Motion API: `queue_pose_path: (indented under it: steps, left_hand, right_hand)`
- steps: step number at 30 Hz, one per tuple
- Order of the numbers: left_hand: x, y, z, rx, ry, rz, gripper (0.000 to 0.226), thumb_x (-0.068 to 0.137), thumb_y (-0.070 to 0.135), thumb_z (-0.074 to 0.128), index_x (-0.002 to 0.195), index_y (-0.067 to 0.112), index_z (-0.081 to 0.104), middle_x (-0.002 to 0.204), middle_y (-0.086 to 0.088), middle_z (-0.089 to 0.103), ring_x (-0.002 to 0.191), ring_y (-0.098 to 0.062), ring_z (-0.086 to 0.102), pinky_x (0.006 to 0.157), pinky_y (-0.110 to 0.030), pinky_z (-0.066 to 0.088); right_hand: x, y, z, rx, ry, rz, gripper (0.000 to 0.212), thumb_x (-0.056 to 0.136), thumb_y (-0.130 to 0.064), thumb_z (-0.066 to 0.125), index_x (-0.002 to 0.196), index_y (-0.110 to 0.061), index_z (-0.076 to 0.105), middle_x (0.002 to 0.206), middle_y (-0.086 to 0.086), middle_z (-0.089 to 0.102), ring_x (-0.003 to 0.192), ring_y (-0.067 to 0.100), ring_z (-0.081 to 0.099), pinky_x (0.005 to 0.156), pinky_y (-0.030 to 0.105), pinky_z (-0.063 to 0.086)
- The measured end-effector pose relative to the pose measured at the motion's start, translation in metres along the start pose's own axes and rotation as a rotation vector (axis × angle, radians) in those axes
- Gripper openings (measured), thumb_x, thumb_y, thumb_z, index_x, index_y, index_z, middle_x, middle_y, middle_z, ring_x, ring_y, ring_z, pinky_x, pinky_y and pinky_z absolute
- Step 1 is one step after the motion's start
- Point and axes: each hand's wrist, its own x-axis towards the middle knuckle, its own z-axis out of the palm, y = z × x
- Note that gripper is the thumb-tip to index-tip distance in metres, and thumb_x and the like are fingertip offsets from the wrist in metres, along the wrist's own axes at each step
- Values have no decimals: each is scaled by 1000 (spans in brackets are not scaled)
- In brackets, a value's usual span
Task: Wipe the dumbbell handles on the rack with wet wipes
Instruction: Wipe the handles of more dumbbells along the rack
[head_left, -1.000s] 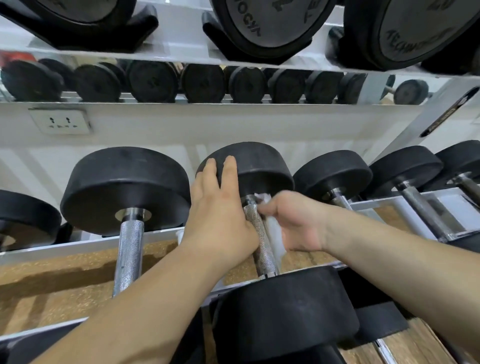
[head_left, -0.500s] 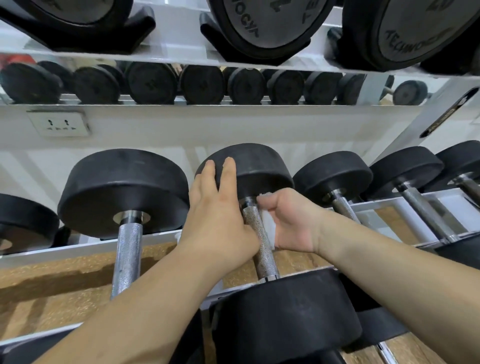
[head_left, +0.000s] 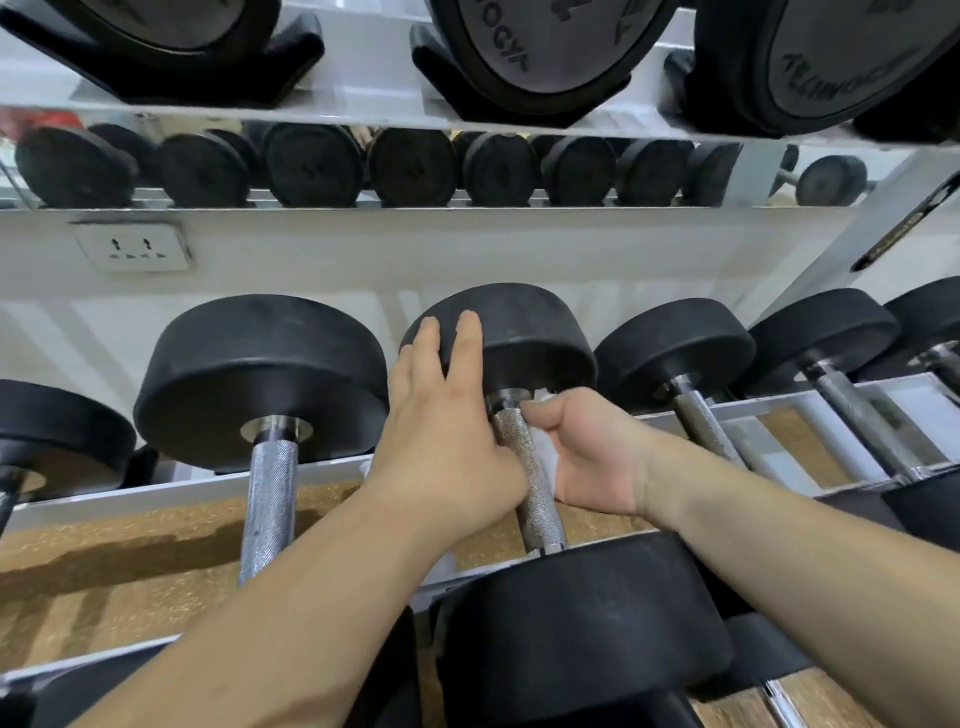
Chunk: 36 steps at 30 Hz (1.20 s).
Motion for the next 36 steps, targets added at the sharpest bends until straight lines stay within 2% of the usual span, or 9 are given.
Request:
queue_pose_path:
  steps: [6,8,13,17,21,23,28,32,36]
  left_hand:
    - [0,1,-2,-22,-1,17,110,82,17,64,161,39,-10,167,15,-19,156,-18,-14,126,-40,19]
    - [2,0,1,-14,-5,12,109,83,18,63,161,38,-12,167,13,-21,156,-20,-16,127,-43,16]
    - [2,-2,-2,-5,-20,20,107,86,16,62,162,38,-11,167,15,-20,156,-16,-15,125,-37,18]
    - [1,-2,-8,-18,-21,24,103,88,20,61,163,37,-7,169,15,-16,156,-15,-11,122,-39,23]
    - [-2,-1,-10,1,-52,17,108,86,14,62,162,41,-10,169,17,-19,156,-11,-13,122,-37,26]
    - [-1,-1,-11,-6,-57,15,110,85,13,64,162,40,-9,169,17,-19,156,-11,-13,122,-36,24]
    - [2,-3,-9,-14,-46,18,109,87,11,64,162,41,-9,168,17,-19,156,-10,-14,118,-30,20]
    - [2,-4,-10,-20,-60,6,113,83,8,66,162,42,-7,168,18,-19,156,-8,-14,110,-24,16]
    - [0,-2,-13,-58,-68,4,112,83,6,64,162,43,-6,168,20,-18,156,-7,-14,118,-29,18]
  right_hand:
    - [-36,5,-25,-260,-20,190,43,108,-17,39,136,6,62,133,24,67,118,37,64,113,50,47]
    - [-46,-1,-30,-409,77,112,42,109,-16,37,130,11,62,125,28,69,109,38,66,100,46,55]
    - [-47,3,-22,-1037,327,-672,19,110,-26,45,116,-27,63,101,-5,70,101,-6,66,90,18,52]
    - [-21,9,-21,-1716,220,-1118,20,87,-7,59,100,-15,72,109,5,54,98,22,51,74,45,54]
    - [-18,5,-23,-1771,30,-1169,18,81,-3,70,68,-14,64,96,0,62,88,18,54,68,44,56]
    - [-22,3,-30,-1777,-124,-1179,11,91,-12,68,88,-12,79,110,-1,75,115,19,65,95,42,56]
    - [-22,-6,-42,-1932,-365,-1001,42,110,-32,46,147,-19,58,165,-4,40,158,10,21,126,36,30]
    - [-4,-8,-37,-1944,-234,-987,46,111,-37,37,150,-20,55,168,1,35,159,15,18,128,40,22]
    - [-15,-4,-37,-1523,-331,-655,41,110,-32,44,145,-20,62,164,-14,39,159,0,4,131,39,10]
